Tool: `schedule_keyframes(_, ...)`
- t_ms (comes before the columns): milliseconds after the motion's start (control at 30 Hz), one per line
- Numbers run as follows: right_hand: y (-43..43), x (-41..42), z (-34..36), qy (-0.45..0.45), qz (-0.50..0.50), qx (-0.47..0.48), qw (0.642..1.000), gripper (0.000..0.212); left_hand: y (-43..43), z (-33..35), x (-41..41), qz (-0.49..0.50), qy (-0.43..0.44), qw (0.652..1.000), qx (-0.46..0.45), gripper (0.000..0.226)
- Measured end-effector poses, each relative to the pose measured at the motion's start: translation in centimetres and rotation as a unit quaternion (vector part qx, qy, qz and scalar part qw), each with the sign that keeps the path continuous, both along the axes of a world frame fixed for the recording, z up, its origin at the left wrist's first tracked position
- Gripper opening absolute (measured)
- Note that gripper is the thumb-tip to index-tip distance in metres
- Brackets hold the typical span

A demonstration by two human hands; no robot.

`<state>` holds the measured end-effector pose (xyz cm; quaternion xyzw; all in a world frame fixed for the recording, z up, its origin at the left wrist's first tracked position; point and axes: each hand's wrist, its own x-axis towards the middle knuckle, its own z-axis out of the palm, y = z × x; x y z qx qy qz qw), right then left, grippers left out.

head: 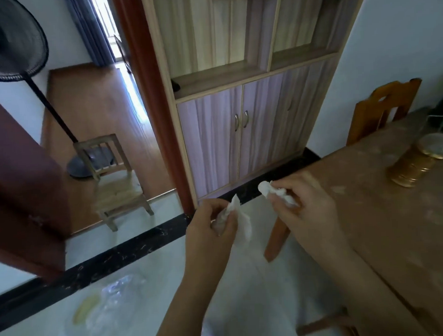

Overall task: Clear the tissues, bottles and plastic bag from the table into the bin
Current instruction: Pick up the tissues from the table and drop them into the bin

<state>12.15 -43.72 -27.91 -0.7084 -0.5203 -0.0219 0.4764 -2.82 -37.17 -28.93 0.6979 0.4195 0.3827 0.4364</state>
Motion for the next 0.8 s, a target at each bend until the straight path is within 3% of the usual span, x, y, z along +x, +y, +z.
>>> schedule_keyframes(100,6.7,0.6,1.2,-0.031,-0.005,0.027,0.999,0.019,6.9,1.0,0.9,-0.019,-0.005,1.000,0.002,0.024)
schedule_keyframes(367,17.5,6.2,0.9,-0.004,-0.069,0.034,0.997,0.009,19.9,1.1,7.9,-0.075,-0.024,0.997,-0.018,0.028)
schedule_keyframes(800,29.0,26.3,2.3,-0.057,-0.220,0.065,0.972,0.013,35.2,3.1,31.5,-0.272,-0.033,0.961,0.032,0.006)
